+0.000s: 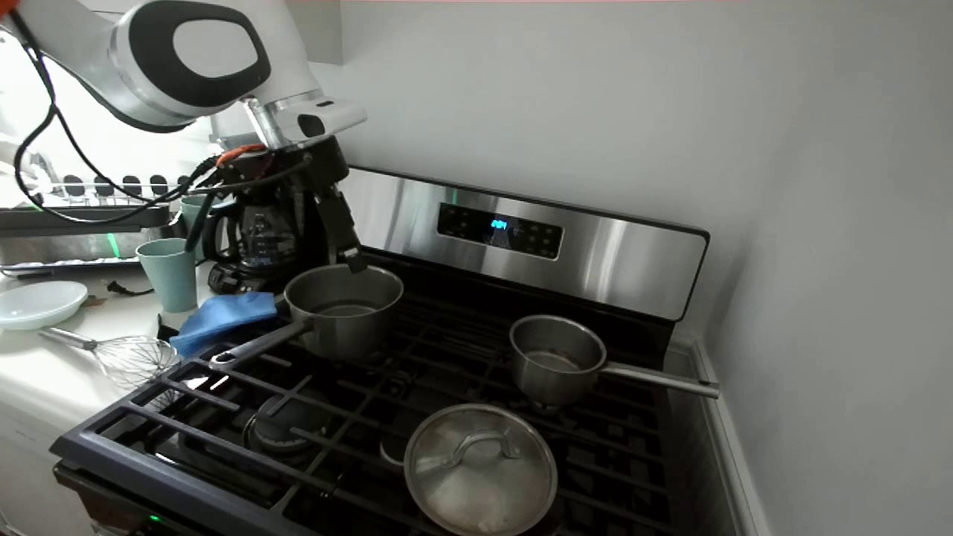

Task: Pour the liquid from the cup into the two pots then put the silver lid on the big silver pot.

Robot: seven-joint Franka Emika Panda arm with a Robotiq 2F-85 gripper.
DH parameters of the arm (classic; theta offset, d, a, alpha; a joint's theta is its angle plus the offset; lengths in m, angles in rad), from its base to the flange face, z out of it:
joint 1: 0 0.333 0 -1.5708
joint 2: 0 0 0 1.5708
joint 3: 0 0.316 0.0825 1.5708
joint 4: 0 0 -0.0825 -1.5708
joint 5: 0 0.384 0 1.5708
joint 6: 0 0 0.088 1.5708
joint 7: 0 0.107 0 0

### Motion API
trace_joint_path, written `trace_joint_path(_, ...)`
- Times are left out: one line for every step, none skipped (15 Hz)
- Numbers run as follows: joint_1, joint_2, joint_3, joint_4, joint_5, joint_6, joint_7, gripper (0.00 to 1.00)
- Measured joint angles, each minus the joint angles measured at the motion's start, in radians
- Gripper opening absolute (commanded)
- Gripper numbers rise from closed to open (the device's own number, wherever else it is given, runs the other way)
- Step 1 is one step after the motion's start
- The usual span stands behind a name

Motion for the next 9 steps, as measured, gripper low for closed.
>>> trace_joint_path(-0.005, 0.012, -0.02, 0.02, 0.004, -0.018, -0.02, 1.0)
trace_joint_path(-0.008, 0.023, -0.04, 0.039, 0.005, -0.033, -0.043, 1.0)
trace_joint_path(-0.011, 0.033, -0.058, 0.054, 0.007, -0.044, -0.071, 1.0)
trace_joint_path(-0.015, 0.044, -0.076, 0.067, 0.014, -0.05, -0.105, 1.0)
trace_joint_path(-0.018, 0.056, -0.092, 0.077, 0.033, -0.05, -0.144, 1.0)
trace_joint_path(-0.02, 0.069, -0.107, 0.085, 0.074, -0.05, -0.199, 1.0)
trace_joint_path(-0.022, 0.082, -0.121, 0.091, 0.119, -0.048, -0.255, 1.0)
trace_joint_path(-0.026, 0.095, -0.132, 0.094, 0.159, -0.047, -0.307, 1.0)
trace_joint_path(-0.031, 0.108, -0.142, 0.098, 0.193, -0.044, -0.347, 1.0)
